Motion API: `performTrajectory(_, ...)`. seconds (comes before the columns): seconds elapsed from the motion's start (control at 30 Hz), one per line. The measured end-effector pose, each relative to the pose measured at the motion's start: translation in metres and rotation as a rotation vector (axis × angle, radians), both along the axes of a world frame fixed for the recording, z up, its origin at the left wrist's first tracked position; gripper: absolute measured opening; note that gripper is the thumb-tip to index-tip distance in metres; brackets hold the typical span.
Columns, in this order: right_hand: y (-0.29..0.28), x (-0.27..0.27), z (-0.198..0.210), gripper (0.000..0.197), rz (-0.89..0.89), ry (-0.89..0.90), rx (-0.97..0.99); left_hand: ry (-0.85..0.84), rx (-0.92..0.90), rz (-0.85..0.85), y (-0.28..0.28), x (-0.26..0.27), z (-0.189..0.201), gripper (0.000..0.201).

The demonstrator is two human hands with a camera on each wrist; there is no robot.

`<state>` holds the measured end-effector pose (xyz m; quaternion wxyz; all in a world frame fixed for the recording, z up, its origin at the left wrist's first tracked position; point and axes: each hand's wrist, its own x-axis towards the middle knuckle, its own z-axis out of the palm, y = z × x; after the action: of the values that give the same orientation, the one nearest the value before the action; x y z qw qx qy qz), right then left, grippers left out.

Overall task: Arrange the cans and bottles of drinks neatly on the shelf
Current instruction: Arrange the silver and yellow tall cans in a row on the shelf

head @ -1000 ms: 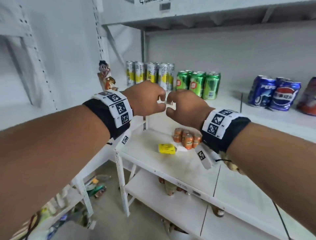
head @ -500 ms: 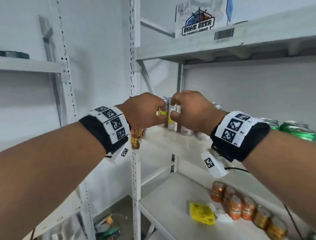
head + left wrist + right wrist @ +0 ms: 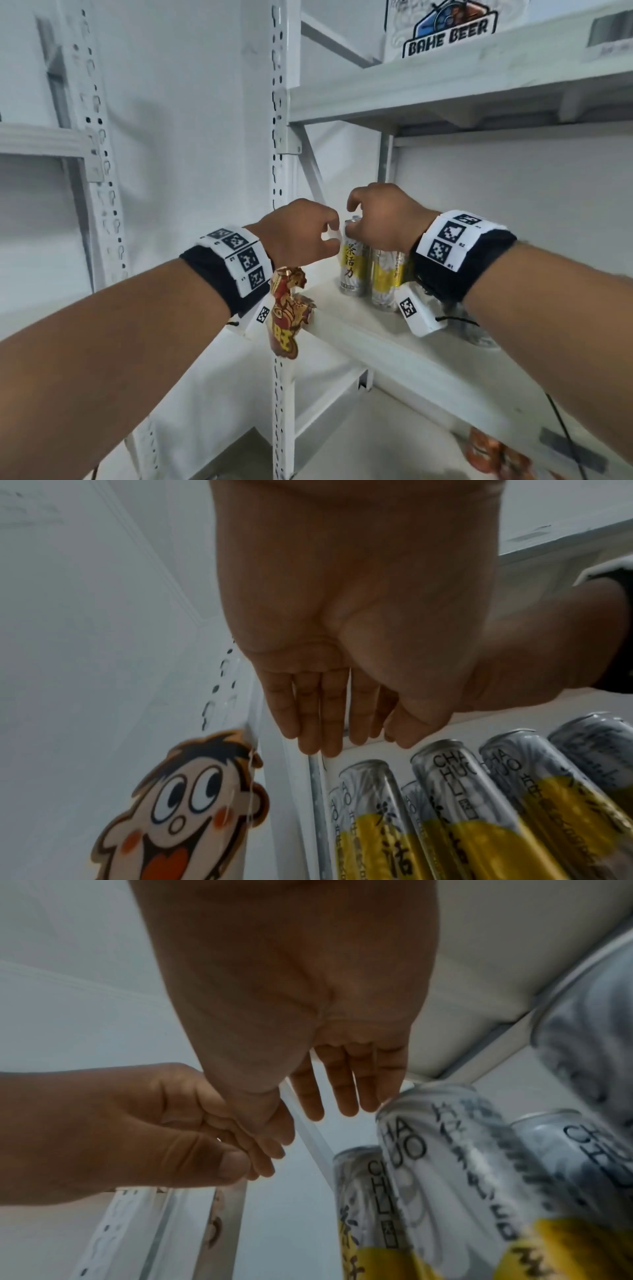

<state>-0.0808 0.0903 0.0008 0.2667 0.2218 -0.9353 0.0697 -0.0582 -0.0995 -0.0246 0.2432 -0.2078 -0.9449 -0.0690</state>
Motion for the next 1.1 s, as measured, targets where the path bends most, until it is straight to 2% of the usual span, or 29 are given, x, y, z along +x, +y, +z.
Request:
performTrajectory(0.17,-0.031,-0.02,-0.007,0.051,-0.15,-0.079,0.101,-0.018,0.127,-0.156,-0.018,-0.033,-0.008,0.048)
performTrajectory(0.37,-0.051,-0.021,-0.01,0.047,-0.298,-0.128,0.195,-0.013,0.022,-0.297,-0.036,-0.047,-0.011,0.049)
performTrajectory(0.57,-0.06,-0.002,-0.005,0.041,-0.306,-0.068,0.175,-0.027,0.077,-0.397,-0.049,-0.046,-0.012,0.047)
performTrajectory(0.63,-0.059,0.012,-0.002,0.037,-0.257,-0.042,0.083,-0.026,0.108,-0.426,-0.049,-0.046,-0.013,0.048)
performTrajectory(0.7,-0.056,0.022,0.004,0.033,-0.187,-0.04,-0.098,-0.03,0.149,-0.431,-0.046,-0.045,-0.011,0.049)
performTrajectory(0.8,-0.048,0.049,0.009,0.027,-0.126,-0.065,-0.352,-0.139,0.224,-0.493,-0.028,-0.038,-0.013,0.053)
performTrajectory(0.93,-0.025,0.087,0.011,0.026,-0.209,-0.083,-0.409,-0.355,0.389,-0.663,0.015,-0.018,-0.017,0.044)
performTrajectory(1.1,0.041,0.139,0.007,0.044,-0.314,-0.074,-0.532,-0.42,0.394,-0.763,0.085,0.02,-0.021,0.039)
